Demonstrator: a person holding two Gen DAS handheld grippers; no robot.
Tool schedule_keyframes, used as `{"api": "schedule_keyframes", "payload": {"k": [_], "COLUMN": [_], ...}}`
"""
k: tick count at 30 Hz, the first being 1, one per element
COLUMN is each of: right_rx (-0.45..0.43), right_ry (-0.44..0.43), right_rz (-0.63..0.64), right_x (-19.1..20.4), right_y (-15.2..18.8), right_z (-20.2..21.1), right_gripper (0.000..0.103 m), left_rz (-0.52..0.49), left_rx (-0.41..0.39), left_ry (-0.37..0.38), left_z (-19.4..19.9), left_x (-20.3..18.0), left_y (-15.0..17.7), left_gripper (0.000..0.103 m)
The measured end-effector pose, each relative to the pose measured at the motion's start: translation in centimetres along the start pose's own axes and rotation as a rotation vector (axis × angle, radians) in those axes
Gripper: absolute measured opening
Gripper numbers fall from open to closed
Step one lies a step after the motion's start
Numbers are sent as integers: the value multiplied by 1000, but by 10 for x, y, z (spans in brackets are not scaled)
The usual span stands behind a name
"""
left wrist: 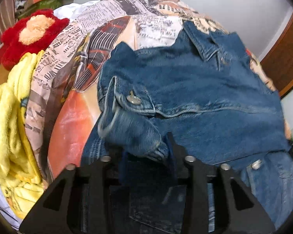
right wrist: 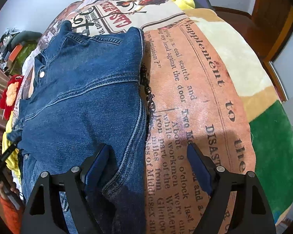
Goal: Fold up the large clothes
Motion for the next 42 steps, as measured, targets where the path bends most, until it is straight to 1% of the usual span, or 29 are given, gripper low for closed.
{"api": "schedule_keyframes", "payload": {"k": [2,3,4,5,7,8,11,14,17,19,21,24,26,28,32,35,37,38,39,40,41,42], "right_rx": [0,-2,-5,-10,-17,-25,-59,-112,-149,-163,-172,-163,-139,-118,-89,-67,-51,-52,-59,-66,-59,-53], "right_ry": [0,0,-2,-7,-19,-27,-36,-37,-61,-76,-79,-66,-82,-95,-91,-91,-96,-95,-92,-92,-104,-107], "right_rz": [16,24,34,44,61,69,86,88,79,63,48,34,14,6,9,6,4,2,6,23,45,60], "right_x": [2,3,5,7,12,15,23,28,31,30,27,21,16,12,7,6,7,7,8,11,16,20], "right_y": [-2,-3,-4,-5,-8,-10,-20,-36,-56,-70,-82,-97,-104,-107,-115,-119,-122,-123,-124,-126,-127,-127], "right_z": [4,5,7,9,14,17,26,38,49,53,52,42,29,17,-10,-28,-41,-44,-46,-48,-49,-51], "right_gripper": [81,81,81,81,81,81,81,81,81,81,81,81,81,81,79,70,64,62,54,39,32,30], "left_rz": [-24,-32,-42,-59,-80,-81,-76,-43,-9,10,24,61,90,102,99,104,122,135,161,184,201,210], "left_rx": [5,1,-6,-14,-19,-22,-52,-80,-87,-81,-68,-18,17,44,97,107,82,82,89,99,107,107], "left_ry": [-16,-38,-57,-76,-84,-85,-120,-118,-97,-58,-37,11,51,62,72,95,121,132,151,170,186,193], "left_z": [0,3,6,11,20,25,41,52,54,49,39,14,-4,-23,-50,-62,-68,-71,-76,-81,-85,-86], "left_x": [1,3,6,9,14,18,32,44,51,51,52,53,54,55,51,48,46,47,48,49,50,51], "left_y": [2,2,2,2,1,1,-9,-25,-46,-61,-74,-88,-93,-97,-100,-103,-109,-110,-111,-111,-111,-111], "left_gripper": [53,60,66,66,70,71,71,72,72,72,72,72,72,72,72,63,46,44,36,29,28,25]}}
Point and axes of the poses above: each gripper's, at about its wrist camera, not at the fingertips, and z roughly against the way its jaws point, x to its left, y to its underside, the point moved 7 cm from there along -z, roughly the way its jaws point, and after that the axes turned 5 degrees about z, right-handed, at the moved point
